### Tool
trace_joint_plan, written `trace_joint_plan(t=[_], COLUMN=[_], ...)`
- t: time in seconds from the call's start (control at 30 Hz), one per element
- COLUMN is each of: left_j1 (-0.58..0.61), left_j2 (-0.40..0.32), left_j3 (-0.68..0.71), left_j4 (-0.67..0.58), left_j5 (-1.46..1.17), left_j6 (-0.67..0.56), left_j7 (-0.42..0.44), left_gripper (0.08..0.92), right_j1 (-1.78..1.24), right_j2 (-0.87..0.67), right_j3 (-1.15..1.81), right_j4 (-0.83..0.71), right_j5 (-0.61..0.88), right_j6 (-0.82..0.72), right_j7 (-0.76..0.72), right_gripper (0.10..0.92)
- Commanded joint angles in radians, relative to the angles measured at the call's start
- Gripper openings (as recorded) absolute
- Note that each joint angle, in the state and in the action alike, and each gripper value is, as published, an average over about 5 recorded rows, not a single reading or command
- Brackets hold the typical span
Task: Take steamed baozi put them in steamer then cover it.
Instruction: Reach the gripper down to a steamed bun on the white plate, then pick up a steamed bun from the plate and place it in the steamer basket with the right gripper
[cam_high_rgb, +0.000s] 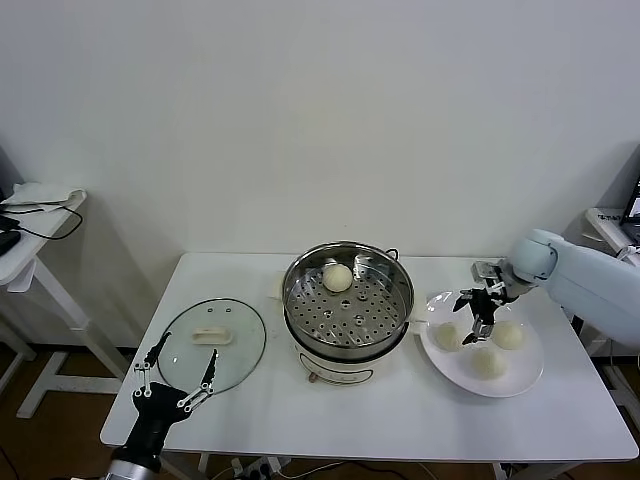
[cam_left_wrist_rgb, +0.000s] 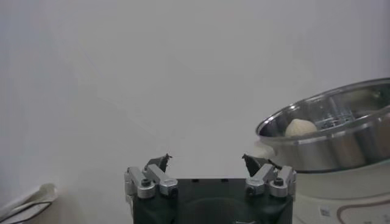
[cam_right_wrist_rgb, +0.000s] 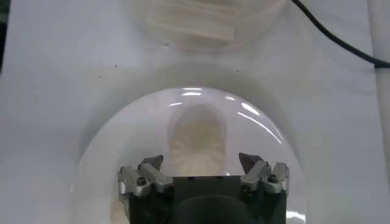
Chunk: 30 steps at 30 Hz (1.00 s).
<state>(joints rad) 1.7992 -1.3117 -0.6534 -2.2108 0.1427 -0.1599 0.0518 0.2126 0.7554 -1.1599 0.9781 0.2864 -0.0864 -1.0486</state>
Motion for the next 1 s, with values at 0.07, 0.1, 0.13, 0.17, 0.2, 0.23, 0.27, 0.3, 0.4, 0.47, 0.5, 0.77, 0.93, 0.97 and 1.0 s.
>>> trace_joint_plan(t=[0.07, 0.1, 0.13, 0.17, 0.2, 0.23, 0.27, 0.3, 0.4, 0.47, 0.5, 0.77, 0.93, 0.97, 1.0], left_j1=[0.004, 0.004, 0.005, 0.006, 0.006, 0.007, 0.008, 0.008, 0.009, 0.010, 0.011, 0.009, 0.000, -0.002, -0.005], left_j2=[0.000, -0.001, -0.001, -0.001, -0.002, -0.002, -0.002, -0.003, -0.004, -0.005, -0.006, -0.004, 0.000, 0.001, 0.001], left_j3=[-0.003, -0.003, -0.003, -0.002, -0.001, 0.000, 0.001, 0.001, 0.000, -0.002, -0.003, 0.000, 0.005, 0.006, 0.007], left_j4=[0.005, 0.005, 0.006, 0.006, 0.006, 0.006, 0.006, 0.006, 0.004, 0.003, 0.002, -0.005, -0.012, -0.013, -0.014], left_j5=[0.001, 0.001, 0.001, 0.002, 0.003, 0.005, 0.006, 0.007, 0.010, 0.011, 0.011, 0.008, 0.005, 0.004, 0.003], left_j6=[-0.003, -0.003, -0.003, -0.002, -0.002, -0.002, -0.002, -0.002, -0.003, -0.003, -0.004, -0.002, 0.001, 0.002, 0.003], left_j7=[-0.001, -0.001, -0.002, -0.002, -0.003, -0.003, -0.003, -0.003, -0.004, -0.004, -0.005, -0.007, -0.007, -0.007, -0.007], left_gripper=[0.823, 0.823, 0.823, 0.823, 0.823, 0.823, 0.823, 0.823, 0.823, 0.823, 0.823, 0.823, 0.823, 0.823, 0.823], right_j1=[-0.063, -0.063, -0.064, -0.064, -0.064, -0.064, -0.064, -0.064, -0.070, -0.074, -0.075, 0.048, 0.261, 0.318, 0.375], right_j2=[0.056, 0.057, 0.057, 0.057, 0.057, 0.057, 0.057, 0.057, 0.056, 0.053, 0.050, 0.001, -0.013, -0.007, 0.001], right_j3=[0.036, 0.036, 0.035, 0.035, 0.035, 0.035, 0.035, 0.035, 0.038, 0.043, 0.045, 0.023, -0.077, -0.109, -0.142], right_j4=[-0.062, -0.061, -0.061, -0.059, -0.058, -0.058, -0.058, -0.059, -0.061, -0.057, -0.054, 0.014, 0.079, 0.094, 0.109], right_j5=[-0.026, -0.028, -0.029, -0.031, -0.034, -0.035, -0.038, -0.040, -0.045, -0.045, -0.045, -0.033, 0.022, 0.040, 0.059], right_j6=[-0.018, -0.019, -0.020, -0.022, -0.023, -0.025, -0.026, -0.026, -0.025, -0.025, -0.025, -0.015, 0.002, 0.002, 0.002], right_j7=[0.016, 0.016, 0.015, 0.014, 0.012, 0.011, 0.010, 0.008, 0.009, 0.010, 0.011, -0.044, -0.163, -0.189, -0.215], right_gripper=[0.823, 0.821, 0.820, 0.815, 0.801, 0.787, 0.767, 0.742, 0.683, 0.660, 0.647, 0.603, 0.602, 0.602, 0.602])
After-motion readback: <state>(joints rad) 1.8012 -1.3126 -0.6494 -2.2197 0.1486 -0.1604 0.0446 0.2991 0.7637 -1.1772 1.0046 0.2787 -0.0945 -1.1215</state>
